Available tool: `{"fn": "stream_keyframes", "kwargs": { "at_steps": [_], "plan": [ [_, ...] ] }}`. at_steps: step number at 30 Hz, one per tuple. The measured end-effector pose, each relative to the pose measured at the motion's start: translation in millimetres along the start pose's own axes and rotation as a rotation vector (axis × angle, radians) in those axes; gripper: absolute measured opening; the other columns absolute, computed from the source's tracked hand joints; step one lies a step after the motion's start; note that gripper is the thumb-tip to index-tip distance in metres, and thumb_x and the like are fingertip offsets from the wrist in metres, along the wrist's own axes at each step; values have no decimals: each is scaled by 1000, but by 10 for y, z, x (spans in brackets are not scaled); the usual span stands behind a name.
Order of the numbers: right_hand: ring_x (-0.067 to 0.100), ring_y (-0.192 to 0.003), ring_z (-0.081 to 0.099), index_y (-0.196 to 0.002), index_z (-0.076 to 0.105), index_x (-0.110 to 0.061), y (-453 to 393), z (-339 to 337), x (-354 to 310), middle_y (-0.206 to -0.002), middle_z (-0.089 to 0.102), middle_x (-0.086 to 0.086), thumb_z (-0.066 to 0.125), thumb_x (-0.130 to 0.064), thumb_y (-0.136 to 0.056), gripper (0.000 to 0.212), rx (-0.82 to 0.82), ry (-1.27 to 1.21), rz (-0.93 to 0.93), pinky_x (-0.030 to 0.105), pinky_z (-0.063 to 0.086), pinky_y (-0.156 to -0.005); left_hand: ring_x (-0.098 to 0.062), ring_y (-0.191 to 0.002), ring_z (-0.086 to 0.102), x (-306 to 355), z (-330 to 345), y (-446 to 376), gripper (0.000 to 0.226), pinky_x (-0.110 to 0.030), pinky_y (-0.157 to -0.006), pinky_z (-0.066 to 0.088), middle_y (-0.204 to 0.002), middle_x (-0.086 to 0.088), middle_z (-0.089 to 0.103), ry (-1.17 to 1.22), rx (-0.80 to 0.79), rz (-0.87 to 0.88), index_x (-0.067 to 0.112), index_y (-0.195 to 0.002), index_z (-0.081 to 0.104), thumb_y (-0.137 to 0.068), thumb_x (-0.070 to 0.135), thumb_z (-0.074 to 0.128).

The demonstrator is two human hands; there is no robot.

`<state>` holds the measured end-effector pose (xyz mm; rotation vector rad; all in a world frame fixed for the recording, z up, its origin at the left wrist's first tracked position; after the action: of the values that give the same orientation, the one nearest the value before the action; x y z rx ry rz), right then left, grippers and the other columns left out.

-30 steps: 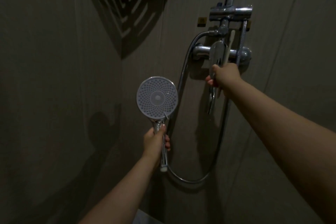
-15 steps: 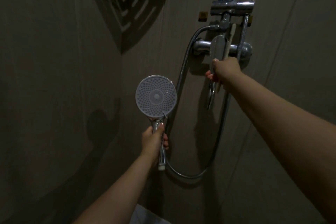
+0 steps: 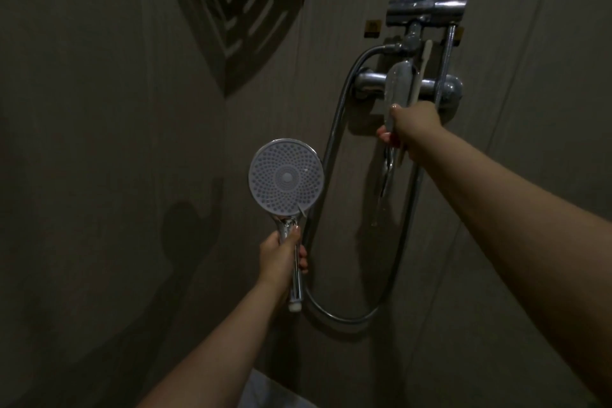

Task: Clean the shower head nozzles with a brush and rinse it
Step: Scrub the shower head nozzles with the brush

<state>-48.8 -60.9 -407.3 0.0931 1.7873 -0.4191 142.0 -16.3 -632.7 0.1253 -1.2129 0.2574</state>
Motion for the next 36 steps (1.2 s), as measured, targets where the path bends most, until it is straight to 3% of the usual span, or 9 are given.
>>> {"fn": "stream_keyframes", "kwargs": {
  "at_steps": [3,6,8,12,16,19,22,24,36],
  "plan": [
    [14,-63,60,-126,43,0,5,-10,9,-87,62,14,42,-26,-98,38,-10,17,-22,19,51,-52,-10,-38,45,14,-15,14,22,-19,-39,40,-59,-5,49,-12,1,0,14,-72,50,-93,21,50],
    [14,-58,57,-122,46,-1,32,-15,5,-92,64,15,40,-28,-98,36,-17,8,-66,16,48,-42,-8,-35,45,40,-26,33,23,-17,-37,40,-58,-5,49,-22,9,12,14,-72,49,-94,20,49],
    [18,-52,55,-107,53,-6,65,-58,99,-80,62,14,39,-33,-98,32,31,-23,-124,21,48,-39,-8,-36,44,40,-36,52,23,-17,-37,40,-58,-5,49,-25,15,13,14,-72,49,-94,19,49],
    [34,-71,60,-76,60,-3,180,-265,705,-76,61,23,43,-41,-95,45,211,218,-269,44,52,-69,-5,-33,44,13,-55,88,23,-16,-36,38,-57,-5,47,-6,11,13,14,-72,49,-94,19,49],
    [24,-65,52,-53,51,-12,324,-387,1671,-60,52,11,54,-33,-91,44,-142,566,-90,29,36,-54,-5,-33,44,19,-58,91,21,-17,-37,39,-58,-5,48,-9,-3,18,14,-74,49,-94,20,48],
    [22,-63,52,-61,63,-10,368,-476,2065,-60,53,7,49,-43,-92,47,-314,771,39,27,37,-57,-5,-30,42,47,-32,83,22,-15,-35,37,-57,-5,46,29,6,26,13,-73,47,-94,19,48],
    [29,-88,58,-89,71,-1,299,-479,2028,-85,59,16,35,-38,-98,53,-281,788,31,29,41,-76,-5,-30,41,45,25,78,21,-15,-35,36,-57,-5,45,44,3,23,14,-74,47,-94,19,48],
    [31,-94,59,-98,68,3,261,-432,1932,-90,58,17,33,-31,-100,49,-280,821,-9,29,39,-77,-5,-31,41,23,62,67,21,-16,-35,36,-57,-6,45,44,-2,23,14,-74,47,-94,19,49],
    [23,-74,50,-79,64,-6,207,-398,1713,-70,53,8,49,-28,-95,32,-204,926,-121,26,34,-60,-9,-39,45,-44,102,62,22,-21,-41,40,-56,-2,49,4,-15,10,16,-73,51,-93,23,50]
  ]
}}
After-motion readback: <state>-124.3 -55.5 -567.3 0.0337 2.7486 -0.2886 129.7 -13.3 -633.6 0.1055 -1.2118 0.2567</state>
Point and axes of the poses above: each hand's wrist, its own y-axis away from the middle knuckle, its own z-axis out of the palm, x = y × z, the point moved 7 cm from there along -y, towards the middle knuckle
